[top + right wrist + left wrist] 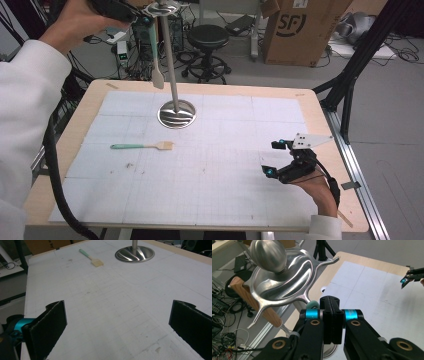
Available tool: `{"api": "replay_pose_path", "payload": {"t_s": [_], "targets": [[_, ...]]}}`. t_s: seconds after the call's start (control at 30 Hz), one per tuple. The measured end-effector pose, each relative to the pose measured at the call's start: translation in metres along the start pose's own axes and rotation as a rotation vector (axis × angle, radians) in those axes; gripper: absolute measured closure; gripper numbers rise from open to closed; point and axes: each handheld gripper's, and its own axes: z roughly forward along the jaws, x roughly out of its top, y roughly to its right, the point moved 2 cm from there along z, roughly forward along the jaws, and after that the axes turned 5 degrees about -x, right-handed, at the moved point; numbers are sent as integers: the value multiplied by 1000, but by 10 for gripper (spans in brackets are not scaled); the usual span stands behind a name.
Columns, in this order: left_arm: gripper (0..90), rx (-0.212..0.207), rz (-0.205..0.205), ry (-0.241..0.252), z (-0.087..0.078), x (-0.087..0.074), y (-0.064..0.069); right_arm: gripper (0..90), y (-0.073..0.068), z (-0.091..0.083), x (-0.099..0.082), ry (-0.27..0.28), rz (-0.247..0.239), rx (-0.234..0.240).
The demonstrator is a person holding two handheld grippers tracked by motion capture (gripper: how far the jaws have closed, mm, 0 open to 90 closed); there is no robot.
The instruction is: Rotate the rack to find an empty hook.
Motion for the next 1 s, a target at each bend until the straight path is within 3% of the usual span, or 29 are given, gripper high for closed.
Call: {"api": "replay_pose_path", "payload": {"t_s": [0.37,0.7,1.0], "targets": [[900,48,-11,-23,-7,-10,-20,2,-1,0,1,0,-2,-1],[900,49,-39,-10,-7,-14,-45,2,1,-2,0,2,5,-10],[900,38,-26,-22,-15,-16,-36,2,1,-2,0,4,2,-14]]}}
